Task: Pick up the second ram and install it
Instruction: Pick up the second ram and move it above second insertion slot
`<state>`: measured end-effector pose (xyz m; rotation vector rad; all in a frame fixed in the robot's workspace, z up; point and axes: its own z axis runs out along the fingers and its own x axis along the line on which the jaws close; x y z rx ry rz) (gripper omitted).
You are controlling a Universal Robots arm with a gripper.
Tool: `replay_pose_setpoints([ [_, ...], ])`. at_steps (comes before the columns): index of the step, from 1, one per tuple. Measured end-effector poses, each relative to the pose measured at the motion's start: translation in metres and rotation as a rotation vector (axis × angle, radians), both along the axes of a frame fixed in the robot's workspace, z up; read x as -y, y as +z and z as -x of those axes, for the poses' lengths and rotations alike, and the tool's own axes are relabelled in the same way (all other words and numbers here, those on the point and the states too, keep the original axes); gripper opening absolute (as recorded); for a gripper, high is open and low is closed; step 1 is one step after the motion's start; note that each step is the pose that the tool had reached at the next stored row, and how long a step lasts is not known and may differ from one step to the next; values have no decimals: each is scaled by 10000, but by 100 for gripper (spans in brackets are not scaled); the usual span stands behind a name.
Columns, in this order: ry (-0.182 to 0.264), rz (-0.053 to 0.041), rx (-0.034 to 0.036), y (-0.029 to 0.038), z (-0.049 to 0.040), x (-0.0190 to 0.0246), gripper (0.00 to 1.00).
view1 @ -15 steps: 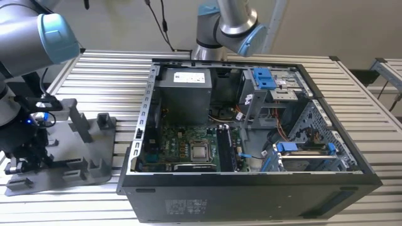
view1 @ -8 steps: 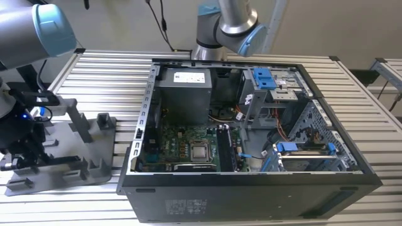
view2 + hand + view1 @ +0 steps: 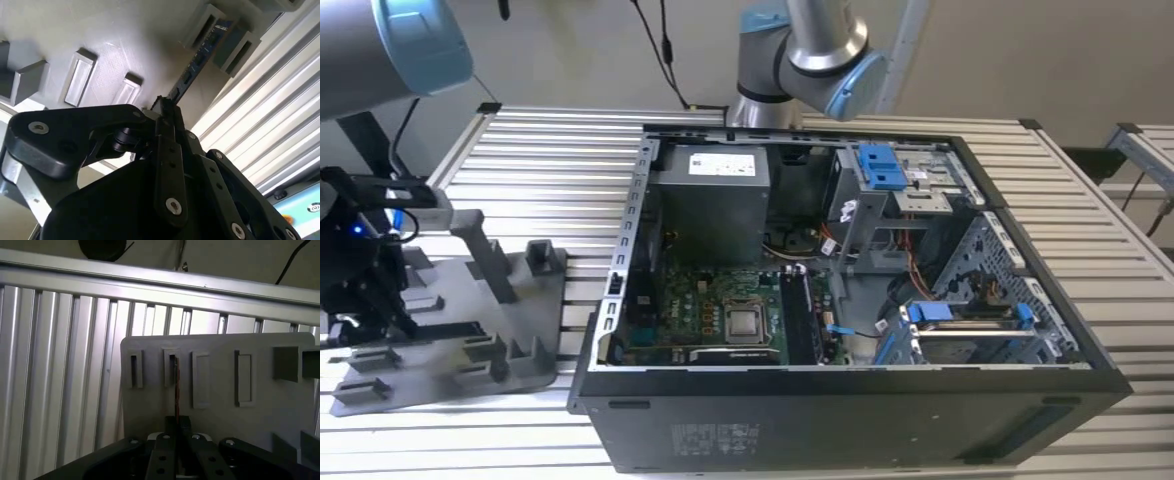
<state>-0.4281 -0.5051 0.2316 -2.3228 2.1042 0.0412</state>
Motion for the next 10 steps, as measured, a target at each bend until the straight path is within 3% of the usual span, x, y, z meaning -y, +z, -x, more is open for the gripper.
replay_pose_setpoints([
  [10, -658, 0, 8, 100, 0, -6, 14],
])
